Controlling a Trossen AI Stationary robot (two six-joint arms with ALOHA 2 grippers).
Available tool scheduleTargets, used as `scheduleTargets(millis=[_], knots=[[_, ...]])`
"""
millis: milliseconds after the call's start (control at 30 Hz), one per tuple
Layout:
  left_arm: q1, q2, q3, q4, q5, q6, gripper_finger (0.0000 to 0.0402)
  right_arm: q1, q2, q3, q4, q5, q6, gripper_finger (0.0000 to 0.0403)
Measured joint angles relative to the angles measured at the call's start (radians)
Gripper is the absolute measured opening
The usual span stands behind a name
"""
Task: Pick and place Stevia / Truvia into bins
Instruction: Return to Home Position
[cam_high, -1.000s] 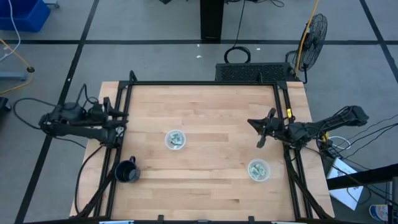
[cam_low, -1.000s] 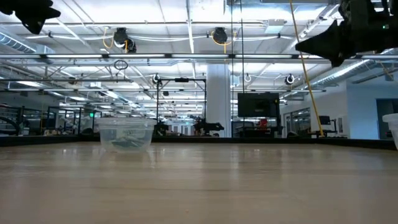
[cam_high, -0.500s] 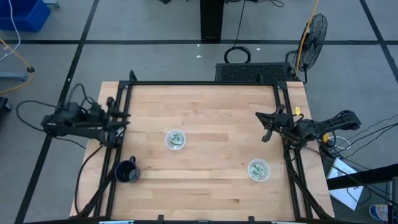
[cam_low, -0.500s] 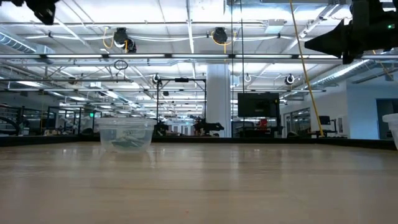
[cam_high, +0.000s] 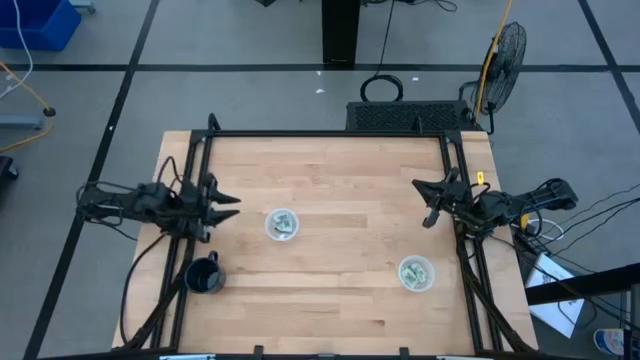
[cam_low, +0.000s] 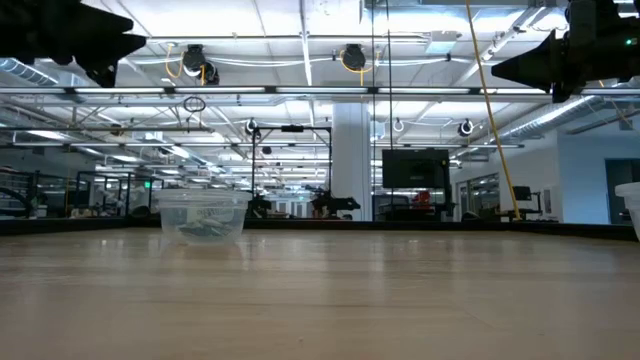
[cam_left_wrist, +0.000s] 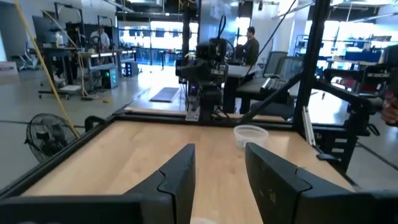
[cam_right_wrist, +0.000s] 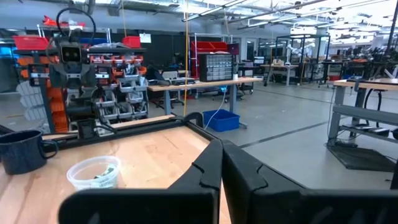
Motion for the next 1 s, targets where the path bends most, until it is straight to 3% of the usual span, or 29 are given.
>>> scheduleTargets(millis=[200, 433, 600, 1000], knots=[[0.000, 0.000, -0.109, 0.163, 0.020, 0.030, 0.0145, 0.000, 0.000, 0.000, 0.000, 0.000, 0.023, 0.0000], [0.000, 0.000, -0.156, 0.179, 0.060, -0.001, 0.0145, 0.000, 0.000, -0.015, 0.003, -0.002, 0.046, 0.0000], [0.000, -0.001, -0.224, 0.276, 0.059, -0.010, 0.0145, 0.000, 0.001, -0.047, 0.015, -0.003, 0.055, 0.0000], [0.000, 0.000, -0.232, 0.259, 0.054, -0.028, 0.0145, 0.001, 0.000, -0.150, 0.102, -0.004, 0.134, 0.0000]])
